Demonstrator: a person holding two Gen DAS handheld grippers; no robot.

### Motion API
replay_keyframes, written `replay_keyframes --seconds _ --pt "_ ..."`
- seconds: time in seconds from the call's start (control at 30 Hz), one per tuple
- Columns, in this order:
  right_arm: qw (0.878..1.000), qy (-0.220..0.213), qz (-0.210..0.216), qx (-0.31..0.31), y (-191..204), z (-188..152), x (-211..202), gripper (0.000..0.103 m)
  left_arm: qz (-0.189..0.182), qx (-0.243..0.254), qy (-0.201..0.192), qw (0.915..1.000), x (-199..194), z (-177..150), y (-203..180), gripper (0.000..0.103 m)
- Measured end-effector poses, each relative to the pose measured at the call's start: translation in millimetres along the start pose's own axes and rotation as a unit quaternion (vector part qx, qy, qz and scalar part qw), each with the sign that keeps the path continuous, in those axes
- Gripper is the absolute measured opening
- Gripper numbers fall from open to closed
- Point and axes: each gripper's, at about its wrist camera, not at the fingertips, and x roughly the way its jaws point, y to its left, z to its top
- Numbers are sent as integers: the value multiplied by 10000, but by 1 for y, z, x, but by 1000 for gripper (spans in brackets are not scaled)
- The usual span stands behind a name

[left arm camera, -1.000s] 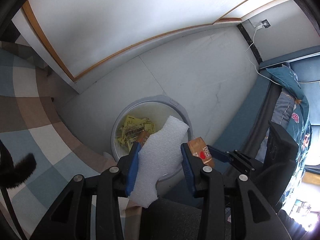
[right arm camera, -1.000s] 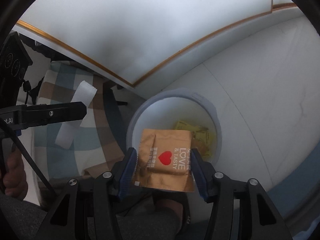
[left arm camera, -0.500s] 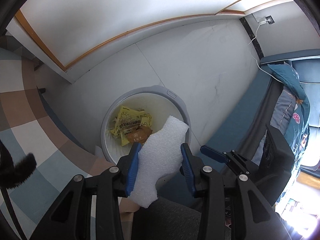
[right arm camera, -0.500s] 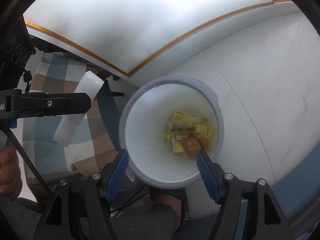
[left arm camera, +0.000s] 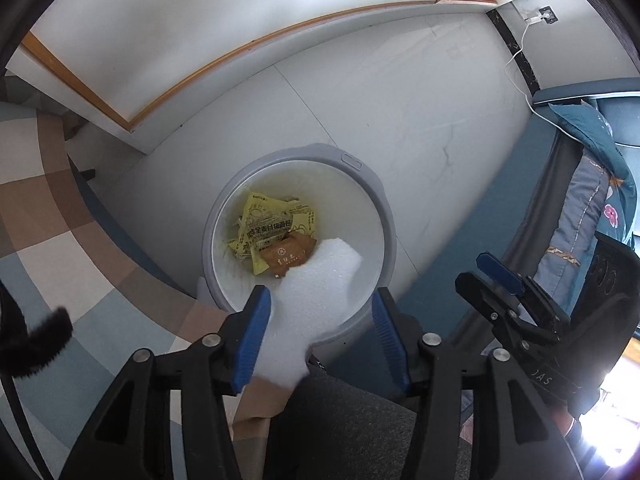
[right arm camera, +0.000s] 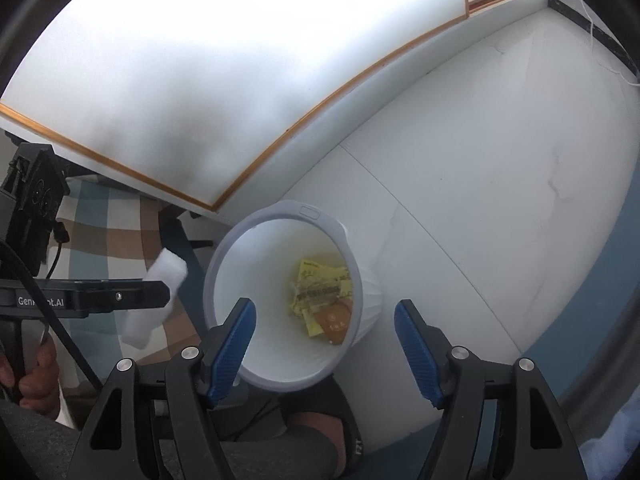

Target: Collect trash

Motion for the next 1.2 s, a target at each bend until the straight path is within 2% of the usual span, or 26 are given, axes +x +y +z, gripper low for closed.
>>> replay_keyframes --seconds 0.17,0.3,0.47,0.63,0.77,0.93,1.0,1.2 --pt "10000 -50 53 28 3 0 -3 74 52 80 -290 9995 -11 -3 -3 60" --pt "9999 -64 153 -19 9 0 -8 79 303 265 -648 9971 -21 -9 -7 75" --pt "9996 -117 135 -239 21 -3 -16 83 581 194 -1201 9909 -36 -16 -2 82" --pt "9987 -209 245 -405 33 -5 -28 88 885 3 -1591 9833 -53 -25 7 82" --pt "9977 -318 391 -458 40 -6 -39 91 904 -104 -1774 9799 -64 -32 10 83" --pt "9968 -390 483 -505 47 -7 -49 96 938 -86 -1888 9775 -70 -44 7 82" --pt "9965 -392 541 -496 49 -7 -51 102 957 -66 -1901 9771 -71 -47 6 82" --pt "9960 -422 587 -527 54 -8 -59 102 914 -157 -1901 9774 -72 -50 8 83"
